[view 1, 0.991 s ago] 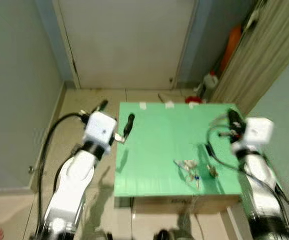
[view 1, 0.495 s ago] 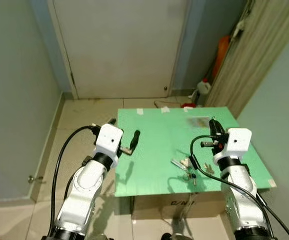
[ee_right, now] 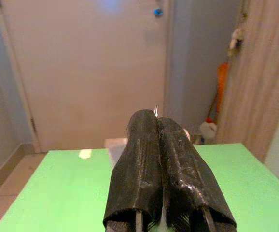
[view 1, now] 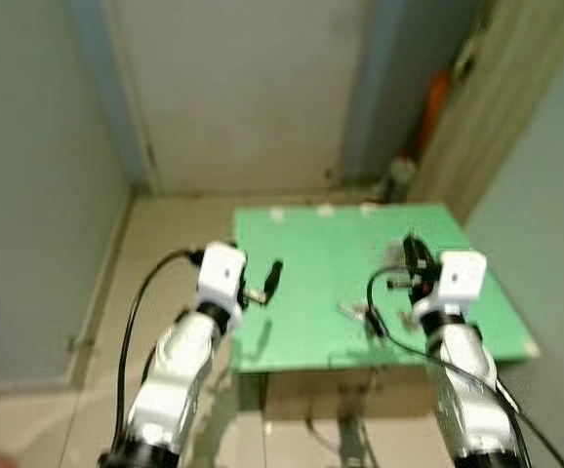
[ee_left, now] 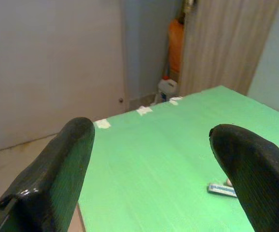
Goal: Hang keys on a hook
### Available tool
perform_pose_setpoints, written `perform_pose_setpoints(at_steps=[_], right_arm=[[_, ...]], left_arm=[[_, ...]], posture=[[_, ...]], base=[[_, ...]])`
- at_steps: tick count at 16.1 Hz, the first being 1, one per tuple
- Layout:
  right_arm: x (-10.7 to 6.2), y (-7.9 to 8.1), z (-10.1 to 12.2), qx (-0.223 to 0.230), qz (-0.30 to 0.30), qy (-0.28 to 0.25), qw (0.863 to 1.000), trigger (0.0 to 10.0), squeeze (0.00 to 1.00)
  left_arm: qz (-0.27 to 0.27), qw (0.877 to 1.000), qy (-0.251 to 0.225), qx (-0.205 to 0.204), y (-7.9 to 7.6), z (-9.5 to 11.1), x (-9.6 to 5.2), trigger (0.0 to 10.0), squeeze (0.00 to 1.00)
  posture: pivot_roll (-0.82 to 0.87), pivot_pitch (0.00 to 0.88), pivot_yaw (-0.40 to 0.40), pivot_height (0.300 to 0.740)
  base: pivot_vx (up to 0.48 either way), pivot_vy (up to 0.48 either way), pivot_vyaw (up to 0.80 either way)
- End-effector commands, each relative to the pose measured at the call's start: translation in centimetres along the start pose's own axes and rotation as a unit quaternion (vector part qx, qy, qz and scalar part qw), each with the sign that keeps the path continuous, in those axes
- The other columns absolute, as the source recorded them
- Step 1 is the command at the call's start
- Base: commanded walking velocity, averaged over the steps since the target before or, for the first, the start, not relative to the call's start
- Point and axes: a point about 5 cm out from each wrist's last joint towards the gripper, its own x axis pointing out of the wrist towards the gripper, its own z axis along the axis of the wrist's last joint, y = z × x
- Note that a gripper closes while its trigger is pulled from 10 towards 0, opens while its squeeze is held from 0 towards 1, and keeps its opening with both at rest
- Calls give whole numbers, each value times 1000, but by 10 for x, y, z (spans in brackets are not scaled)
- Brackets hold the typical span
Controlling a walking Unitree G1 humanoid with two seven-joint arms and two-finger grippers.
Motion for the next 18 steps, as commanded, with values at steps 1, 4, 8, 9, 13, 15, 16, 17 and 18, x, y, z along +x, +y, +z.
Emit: perform_pose_setpoints(at_steps=[1, 4, 8, 9, 13, 15, 16, 17, 18], right_arm=[[1, 0, 5, 2, -1, -5, 1000, 0, 0], [2, 1, 3, 4, 0, -1, 1000, 0, 0], [5, 5, 3, 6, 6, 0, 1000, 0, 0], [5, 5, 2, 7, 6, 1, 1000, 0, 0], [3, 3, -1, 8, 4, 7, 1000, 0, 0], [3, 4, -2, 9, 3, 8, 1000, 0, 0], [4, 4, -2, 9, 4, 8, 1000, 0, 0], [4, 4, -2, 9, 4, 8, 1000, 0, 0], [4, 4, -3, 9, 4, 8, 1000, 0, 0]], left_arm=[[-9, 1000, -11, 10, -3, 6, 5, 10000, 0], [-3, 1000, -11, 16, -1, 8, 8, 10000, 0], [-3, 1000, -19, 23, 1, 13, 14, 10000, 0], [-3, 1000, -19, 24, 1, 13, 15, 10000, 0], [-5, 999, -16, 31, 3, 9, 13, 10000, 0], [-6, 999, -15, 33, 3, 9, 15, 10000, 0], [-7, 999, -15, 33, 3, 9, 15, 10000, 0], [-7, 999, -16, 33, 3, 9, 15, 10000, 0], [-8, 999, -17, 33, 2, 9, 16, 10000, 0]], posture=[[-57, 29, -9, 740], [-57, 31, -7, 740], [-54, 25, -6, 740], [-55, 24, -6, 740], [-55, 11, -2, 740], [-57, 3, 4, 740], [-59, 1, 4, 740], [-59, 1, 5, 740], [-60, 0, 5, 740]], base=[[0, 0, 0], [0, 0, 0], [0, 0, 0], [0, 0, 0], [0, 0, 0], [0, 0, 0], [0, 0, 0], [0, 0, 0], [0, 0, 0]])
